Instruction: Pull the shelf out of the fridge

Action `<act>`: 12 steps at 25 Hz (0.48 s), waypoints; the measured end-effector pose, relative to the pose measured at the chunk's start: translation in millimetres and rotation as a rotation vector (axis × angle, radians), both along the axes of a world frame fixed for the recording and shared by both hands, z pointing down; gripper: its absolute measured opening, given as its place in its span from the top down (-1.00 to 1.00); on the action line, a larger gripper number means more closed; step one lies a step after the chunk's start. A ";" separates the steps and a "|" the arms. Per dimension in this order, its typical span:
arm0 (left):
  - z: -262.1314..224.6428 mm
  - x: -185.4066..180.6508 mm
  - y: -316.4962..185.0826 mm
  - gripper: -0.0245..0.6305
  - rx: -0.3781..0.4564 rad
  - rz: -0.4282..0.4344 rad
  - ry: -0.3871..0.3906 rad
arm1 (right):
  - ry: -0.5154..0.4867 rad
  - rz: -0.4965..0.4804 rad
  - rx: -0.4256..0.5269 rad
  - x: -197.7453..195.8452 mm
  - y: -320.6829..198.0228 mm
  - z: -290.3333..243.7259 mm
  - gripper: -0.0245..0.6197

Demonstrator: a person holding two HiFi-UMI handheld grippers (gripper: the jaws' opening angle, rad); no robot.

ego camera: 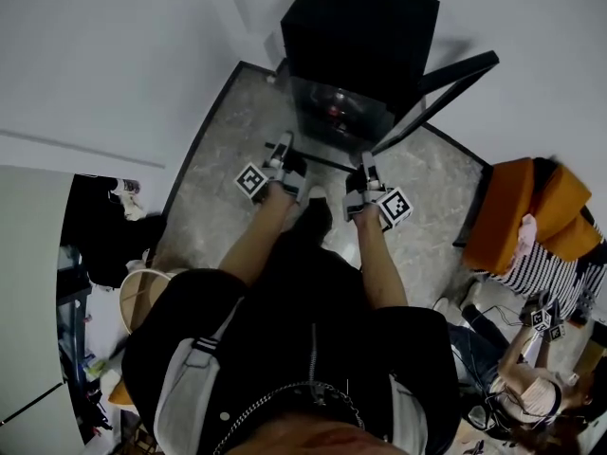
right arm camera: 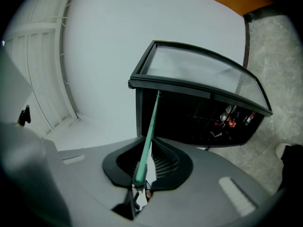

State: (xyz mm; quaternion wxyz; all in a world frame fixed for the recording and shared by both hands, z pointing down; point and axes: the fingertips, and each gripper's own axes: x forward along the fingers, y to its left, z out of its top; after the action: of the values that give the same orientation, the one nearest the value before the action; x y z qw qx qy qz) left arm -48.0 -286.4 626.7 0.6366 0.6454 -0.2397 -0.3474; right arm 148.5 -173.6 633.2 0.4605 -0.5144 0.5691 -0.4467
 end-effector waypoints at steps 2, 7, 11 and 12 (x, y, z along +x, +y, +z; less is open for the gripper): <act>-0.6 -4.1 9.0 0.85 0.003 0.007 -0.010 | 0.008 0.002 -0.003 -3.1 10.0 0.4 0.83; -11.2 -15.6 34.1 0.84 0.009 0.012 0.001 | 0.018 0.010 -0.009 -13.7 35.1 0.5 0.82; -12.0 -27.1 47.3 0.84 0.009 0.010 0.005 | 0.018 0.006 -0.001 -23.9 47.3 -3.0 0.82; -11.8 -29.7 50.3 0.84 0.007 0.011 0.004 | 0.017 0.005 0.000 -26.4 49.6 -3.2 0.82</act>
State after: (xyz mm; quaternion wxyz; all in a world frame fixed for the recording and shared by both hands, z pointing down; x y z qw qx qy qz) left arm -77.6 -236.1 615.0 0.6366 0.6482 -0.2336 -0.3463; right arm 122.1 -123.9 630.0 0.4566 -0.5197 0.5717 -0.4411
